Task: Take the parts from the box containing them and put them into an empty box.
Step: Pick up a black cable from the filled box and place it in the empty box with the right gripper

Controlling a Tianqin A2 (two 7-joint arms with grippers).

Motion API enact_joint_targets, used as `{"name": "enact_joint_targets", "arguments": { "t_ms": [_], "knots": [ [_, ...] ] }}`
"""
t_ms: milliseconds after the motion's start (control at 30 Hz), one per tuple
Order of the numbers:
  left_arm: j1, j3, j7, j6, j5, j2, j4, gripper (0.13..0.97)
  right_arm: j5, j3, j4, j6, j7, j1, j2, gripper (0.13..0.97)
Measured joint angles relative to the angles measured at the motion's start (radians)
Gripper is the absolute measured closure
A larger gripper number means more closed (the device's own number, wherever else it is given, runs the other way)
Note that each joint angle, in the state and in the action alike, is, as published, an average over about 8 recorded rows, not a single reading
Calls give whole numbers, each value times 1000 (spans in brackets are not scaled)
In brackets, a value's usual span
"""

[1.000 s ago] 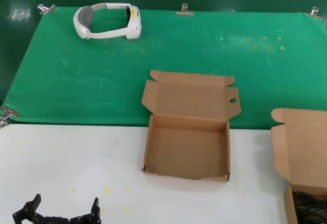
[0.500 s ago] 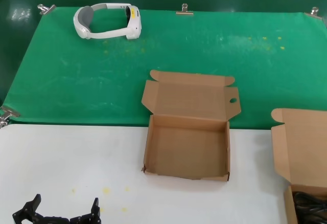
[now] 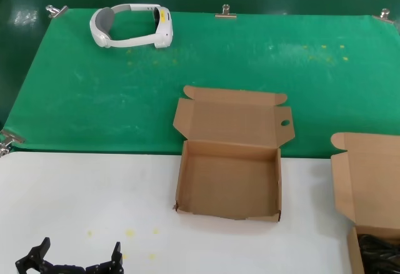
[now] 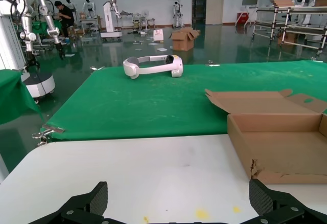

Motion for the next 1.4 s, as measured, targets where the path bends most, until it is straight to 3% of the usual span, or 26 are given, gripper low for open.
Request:
{"name": "enact_joint_targets", "arguments": {
  "t_ms": [100,400,700,967,1267,1400],
  "knots": [
    [0,0,0,0,0,0,0,132,0,0,-17,-11,-3,3,-7,165],
    [0,0,0,0,0,0,0,132,0,0,-27,-22,-2,-5,-10,267],
    [0,0,0,0,0,0,0,132,0,0,-12,-12,3,-13,-6,436],
    [0,0,0,0,0,0,0,132,0,0,0,-4,13,-23,3,651],
    [0,0,0,0,0,0,0,132,0,0,15,7,31,-34,14,815],
    [0,0,0,0,0,0,0,132,0,0,35,16,41,-38,23,815]
  ]
}}
